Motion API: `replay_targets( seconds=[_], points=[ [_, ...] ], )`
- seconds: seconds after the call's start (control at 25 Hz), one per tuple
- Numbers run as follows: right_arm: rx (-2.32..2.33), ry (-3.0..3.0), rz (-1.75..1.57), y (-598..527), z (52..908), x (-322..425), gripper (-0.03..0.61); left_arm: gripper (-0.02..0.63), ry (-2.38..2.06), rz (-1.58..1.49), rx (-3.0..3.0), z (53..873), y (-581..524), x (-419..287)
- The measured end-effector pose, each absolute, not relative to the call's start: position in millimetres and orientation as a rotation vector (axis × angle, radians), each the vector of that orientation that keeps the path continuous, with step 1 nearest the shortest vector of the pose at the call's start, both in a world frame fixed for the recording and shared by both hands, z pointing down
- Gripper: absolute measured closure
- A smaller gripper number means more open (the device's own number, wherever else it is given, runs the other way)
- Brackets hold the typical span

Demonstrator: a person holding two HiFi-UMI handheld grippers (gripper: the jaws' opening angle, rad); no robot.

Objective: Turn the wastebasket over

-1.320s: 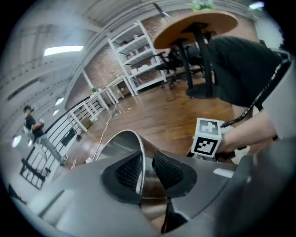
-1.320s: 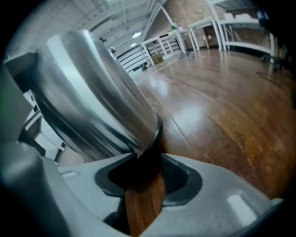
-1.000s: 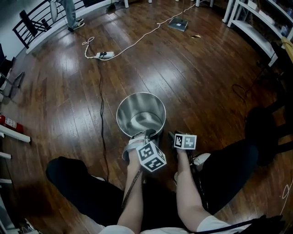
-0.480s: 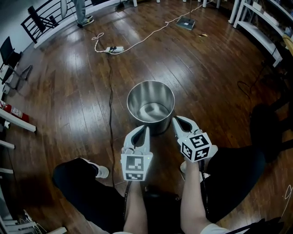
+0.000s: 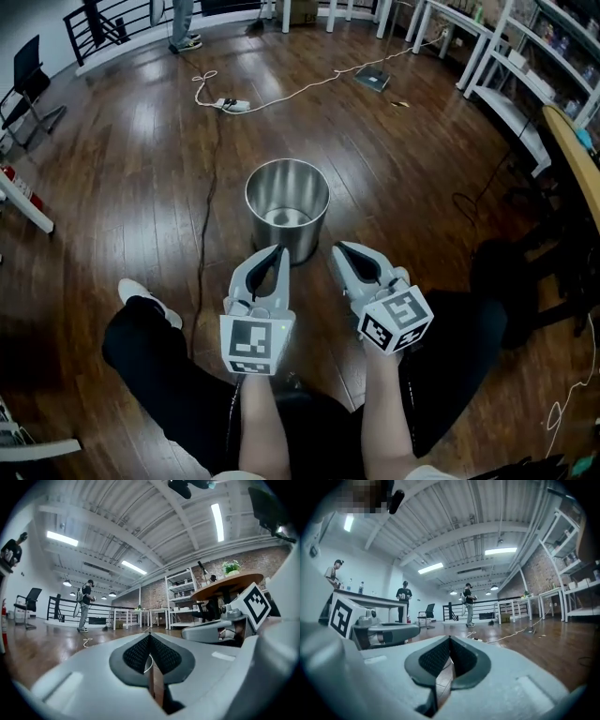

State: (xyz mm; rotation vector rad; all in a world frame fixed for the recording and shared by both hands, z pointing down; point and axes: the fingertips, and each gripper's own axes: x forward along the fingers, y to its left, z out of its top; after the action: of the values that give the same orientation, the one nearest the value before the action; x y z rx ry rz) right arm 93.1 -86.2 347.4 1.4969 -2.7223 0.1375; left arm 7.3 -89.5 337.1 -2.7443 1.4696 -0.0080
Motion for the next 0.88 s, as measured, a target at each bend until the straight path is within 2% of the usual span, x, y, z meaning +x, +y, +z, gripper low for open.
replay_targets(
  seconds=[0.48, 0.88],
  points=[
    [1.387, -2.784, 0.001, 59.2, 333.5, 75.8, 0.586, 0.597, 1.618, 0.083, -2.659, 329.4, 41.5, -4.7],
    [1.328, -2.743, 0.107, 179.7, 364.2, 100.5, 0.586, 0.597, 1.721, 0.029, -2.673, 350.4, 175.1, -4.0]
  ],
)
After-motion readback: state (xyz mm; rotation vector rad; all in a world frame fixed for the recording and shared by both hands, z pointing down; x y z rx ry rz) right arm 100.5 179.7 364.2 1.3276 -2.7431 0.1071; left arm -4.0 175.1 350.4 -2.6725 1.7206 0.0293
